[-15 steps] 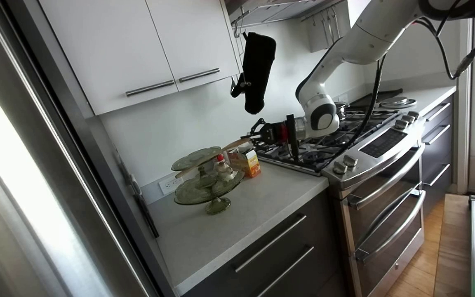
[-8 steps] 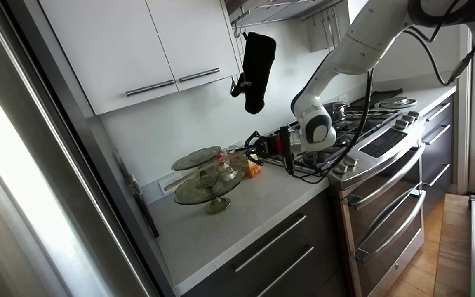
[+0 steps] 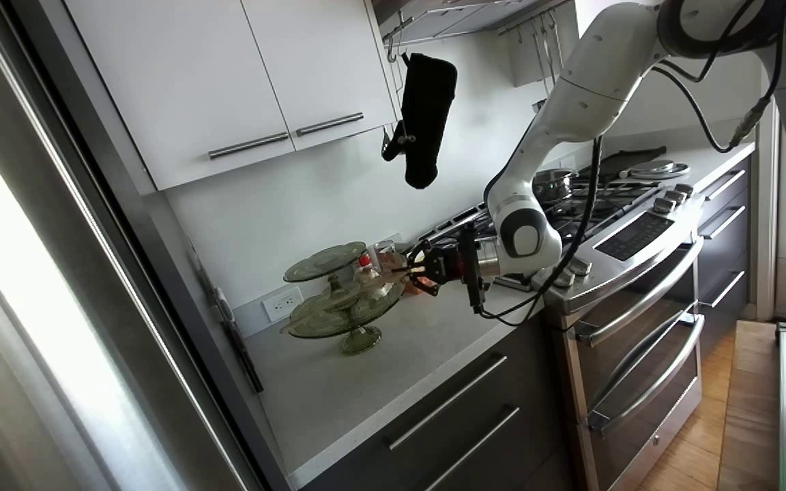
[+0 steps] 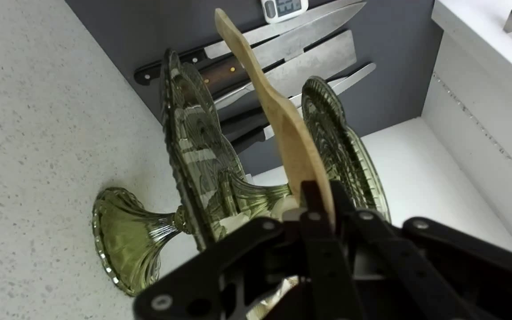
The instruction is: Put the wooden spatula on the bottom shelf
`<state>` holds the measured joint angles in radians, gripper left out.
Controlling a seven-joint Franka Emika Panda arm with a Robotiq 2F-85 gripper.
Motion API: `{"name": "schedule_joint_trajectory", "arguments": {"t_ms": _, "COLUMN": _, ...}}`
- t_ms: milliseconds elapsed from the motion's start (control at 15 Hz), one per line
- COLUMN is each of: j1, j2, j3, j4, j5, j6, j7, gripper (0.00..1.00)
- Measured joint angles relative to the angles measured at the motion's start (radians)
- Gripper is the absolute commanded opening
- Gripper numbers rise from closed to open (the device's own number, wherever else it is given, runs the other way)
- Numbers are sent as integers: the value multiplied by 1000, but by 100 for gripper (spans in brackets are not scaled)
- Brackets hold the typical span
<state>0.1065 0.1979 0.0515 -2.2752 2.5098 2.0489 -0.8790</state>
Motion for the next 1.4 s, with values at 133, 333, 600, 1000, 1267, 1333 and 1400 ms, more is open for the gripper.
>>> {"name": "schedule_joint_trajectory", "arguments": {"t_ms": 133, "j1": -4, "j2": 11, "j3": -13, "j4": 1, "j5": 0, "j6": 0, "j7": -6, "gripper": 2}}
{"name": "schedule_joint_trajectory", "arguments": {"t_ms": 333, "j1": -18, "j2": 20, "j3": -38, "j4": 5, "j5": -1, "j6": 0, "j7": -7, "gripper": 2}}
{"name": "schedule_joint_trajectory", "arguments": {"t_ms": 600, "j1": -18, "j2": 33, "j3": -48, "j4": 17, "j5": -1, "j6": 0, "j7": -12, "gripper": 2}}
{"name": "schedule_joint_trajectory", "arguments": {"t_ms": 1000, "j1": 10, "j2": 47, "j3": -28, "j4": 25, "j5": -2, "j6": 0, "j7": -17, "gripper": 2}}
{"name": "schedule_joint_trajectory", "arguments": {"t_ms": 1267, "j1": 29, "j2": 60, "j3": -19, "j4": 28, "j5": -2, "j6": 0, "j7": -19, "gripper": 2}}
{"name": "schedule_joint_trajectory", "arguments": {"t_ms": 1333, "j1": 30, "j2": 62, "j3": -19, "j4": 29, "j5": -2, "j6": 1, "j7": -21, "gripper": 2}}
{"name": "schedule_joint_trajectory", "arguments": {"t_ms": 1400, "j1": 30, "j2": 65, "j3": -20, "j4": 32, "j5": -2, "j6": 4, "j7": -24, "gripper": 2}}
